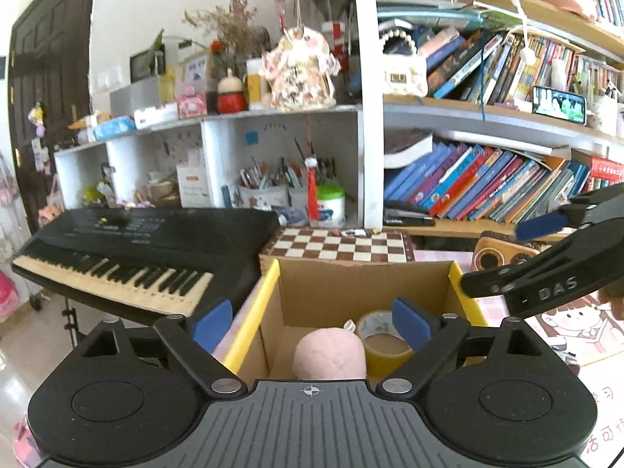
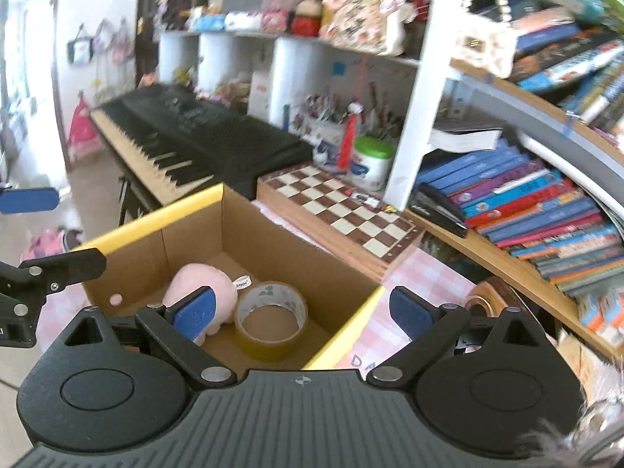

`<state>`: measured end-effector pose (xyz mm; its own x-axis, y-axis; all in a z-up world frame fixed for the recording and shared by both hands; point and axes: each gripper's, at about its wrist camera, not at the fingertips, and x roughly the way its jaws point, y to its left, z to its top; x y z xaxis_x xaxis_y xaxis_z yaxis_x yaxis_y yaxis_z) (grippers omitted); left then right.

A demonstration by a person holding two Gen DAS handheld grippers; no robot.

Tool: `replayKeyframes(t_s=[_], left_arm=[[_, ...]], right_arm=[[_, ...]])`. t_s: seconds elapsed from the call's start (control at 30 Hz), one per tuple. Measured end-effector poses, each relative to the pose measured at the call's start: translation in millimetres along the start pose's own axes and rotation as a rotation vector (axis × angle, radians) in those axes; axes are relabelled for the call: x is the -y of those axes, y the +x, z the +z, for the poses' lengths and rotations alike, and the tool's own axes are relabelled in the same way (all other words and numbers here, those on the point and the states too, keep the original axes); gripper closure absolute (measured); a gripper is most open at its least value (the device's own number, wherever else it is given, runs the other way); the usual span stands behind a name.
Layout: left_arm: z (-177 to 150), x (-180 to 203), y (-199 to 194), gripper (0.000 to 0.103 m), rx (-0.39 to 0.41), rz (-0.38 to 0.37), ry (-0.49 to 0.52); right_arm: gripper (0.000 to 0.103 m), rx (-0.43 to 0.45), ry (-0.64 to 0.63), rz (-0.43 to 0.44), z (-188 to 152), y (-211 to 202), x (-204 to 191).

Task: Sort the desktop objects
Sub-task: 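Withdraw both open tools from the box back over the desk mat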

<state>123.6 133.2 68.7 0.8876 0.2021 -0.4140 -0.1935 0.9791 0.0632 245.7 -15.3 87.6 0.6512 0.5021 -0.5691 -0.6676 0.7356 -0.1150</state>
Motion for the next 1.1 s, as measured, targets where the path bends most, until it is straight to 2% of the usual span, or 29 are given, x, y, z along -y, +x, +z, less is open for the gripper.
replayKeyframes(t_s=[0.2, 0.37, 0.7, 0.9, 1.1], left_arm=[[-5, -1, -25, 0.01, 0.027, 0.021, 0.002], [-11, -5, -41, 0.01, 0.032, 0.005, -0.034], [-33, 4, -70, 0.009, 0.036, -0.033, -0.02], [-47, 8, -83, 0.009, 0.015, -0.038, -0.042], [-61, 14, -94, 0.009, 0.006, -0.039, -0.055]], right_arm=[[0.007, 0.074, 0.087, -0.106, -23, -41, 1], [0.007, 0.104, 0.139, -0.165, -44, -72, -3], [0.006, 0.112, 0.23, -0.235, -84, -108, -22], [0.006, 0.13, 0.312, -0.24, -107, -127, -34], [0.006, 0.136, 0.316, -0.272, -127, -142, -50]])
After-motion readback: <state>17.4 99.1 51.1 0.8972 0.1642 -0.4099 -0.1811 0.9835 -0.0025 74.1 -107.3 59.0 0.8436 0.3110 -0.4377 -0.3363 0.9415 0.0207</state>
